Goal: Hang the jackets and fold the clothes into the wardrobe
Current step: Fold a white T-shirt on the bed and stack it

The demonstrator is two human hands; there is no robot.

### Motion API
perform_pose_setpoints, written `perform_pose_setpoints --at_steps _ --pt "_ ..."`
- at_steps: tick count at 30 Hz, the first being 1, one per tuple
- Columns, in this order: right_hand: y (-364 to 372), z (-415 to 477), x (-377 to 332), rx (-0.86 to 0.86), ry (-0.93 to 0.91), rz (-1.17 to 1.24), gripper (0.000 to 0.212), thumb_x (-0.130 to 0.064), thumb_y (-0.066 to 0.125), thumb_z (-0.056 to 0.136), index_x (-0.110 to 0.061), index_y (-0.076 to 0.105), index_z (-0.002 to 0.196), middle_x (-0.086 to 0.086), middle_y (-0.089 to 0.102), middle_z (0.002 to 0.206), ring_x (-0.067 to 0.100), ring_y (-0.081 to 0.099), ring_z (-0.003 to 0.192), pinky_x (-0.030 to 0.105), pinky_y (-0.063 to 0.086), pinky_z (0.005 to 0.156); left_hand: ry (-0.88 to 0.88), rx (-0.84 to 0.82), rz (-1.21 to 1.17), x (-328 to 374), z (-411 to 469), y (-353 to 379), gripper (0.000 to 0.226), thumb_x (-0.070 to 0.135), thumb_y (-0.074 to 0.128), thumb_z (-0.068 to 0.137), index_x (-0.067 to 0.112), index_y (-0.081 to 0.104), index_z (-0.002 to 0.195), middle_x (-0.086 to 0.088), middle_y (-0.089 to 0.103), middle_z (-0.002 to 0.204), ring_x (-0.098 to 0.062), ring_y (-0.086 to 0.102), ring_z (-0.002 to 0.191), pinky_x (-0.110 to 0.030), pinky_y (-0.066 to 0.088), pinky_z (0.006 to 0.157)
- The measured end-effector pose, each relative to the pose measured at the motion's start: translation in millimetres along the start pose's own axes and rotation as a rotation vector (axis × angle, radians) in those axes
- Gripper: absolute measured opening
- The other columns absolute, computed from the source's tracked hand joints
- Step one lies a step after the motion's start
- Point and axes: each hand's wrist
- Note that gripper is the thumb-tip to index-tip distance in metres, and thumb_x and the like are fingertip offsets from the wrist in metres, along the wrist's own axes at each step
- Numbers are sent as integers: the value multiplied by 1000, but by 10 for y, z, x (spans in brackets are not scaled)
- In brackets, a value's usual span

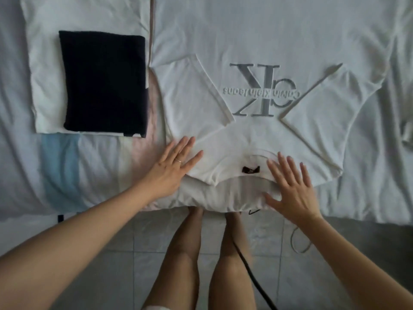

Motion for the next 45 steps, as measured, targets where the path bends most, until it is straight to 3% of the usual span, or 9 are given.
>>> perform_pose_setpoints --at_steps 5,10,15,19,24,33,38,41,45 --pt "29 -488 644 -78 266 -43 68 -45 30 92 -25 5 153 4 7 158 22 10 145 32 -7 118 -81 84 -13 47 106 152 83 -2 33 82 22 -4 152 -1 -10 160 -19 -5 147 -47 10 118" --pt "-51 -151 916 -25 159 -100 75 -34 38 86 -17 9 153 3 11 158 25 17 144 33 -4 118 -129 95 -114 -48 104 54 72 -5 27 84 17 15 152 0 29 153 -3 -6 145 -33 5 117" --pt "-91 143 944 -50 -165 -206 63 -9 29 87 -9 27 150 6 29 155 23 36 139 37 19 115 -37 131 -226 -144 251 -213 73 -12 23 62 -2 56 126 -16 61 126 -27 60 115 -22 14 116" --pt "-278 213 969 -44 -110 -151 67 -4 23 78 -6 36 145 11 40 148 29 48 130 34 22 110 -93 109 -257 -62 279 -422 74 -30 45 54 1 63 119 -18 67 114 -34 68 99 -35 44 96" --pt "-556 124 1055 6 -33 32 95 19 40 64 -14 23 151 -2 10 157 21 24 143 30 20 115 -320 28 -423 -48 220 -715 76 -24 46 69 18 56 132 -4 57 133 -24 56 122 -23 36 98" --pt "-859 289 928 -369 105 5 59 -2 38 92 -35 43 141 4 52 140 30 55 118 38 46 95 -426 -489 -326 -43 482 -1091 62 -1 37 89 39 48 136 -12 48 142 -32 48 123 -28 41 91" --pt "-975 223 676 -414 167 14 45 -3 43 91 -28 66 120 6 64 117 28 58 108 33 44 86 -377 -640 -435 -140 767 -1214 38 -2 46 80 16 72 101 -10 67 103 -30 60 95 -32 48 74" --pt "-941 103 560 -660 156 83 43 2 43 85 -14 69 115 9 65 117 26 59 106 30 45 84 -268 -889 -498 -73 713 -1128 27 -8 40 73 11 52 59 -10 54 65 -25 51 67 -31 34 57" --pt "-953 -64 498 -1073 103 64 41 0 36 89 -5 61 121 10 63 118 19 55 93 26 41 78 -204 -1169 -525 184 374 -970 26 -11 37 67 12 44 60 -8 45 64 -21 40 63 -28 26 51"
Point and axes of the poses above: each hand's wrist, its own z-axis towards the middle knuckle, its own y-axis out of the palm, x = y × z
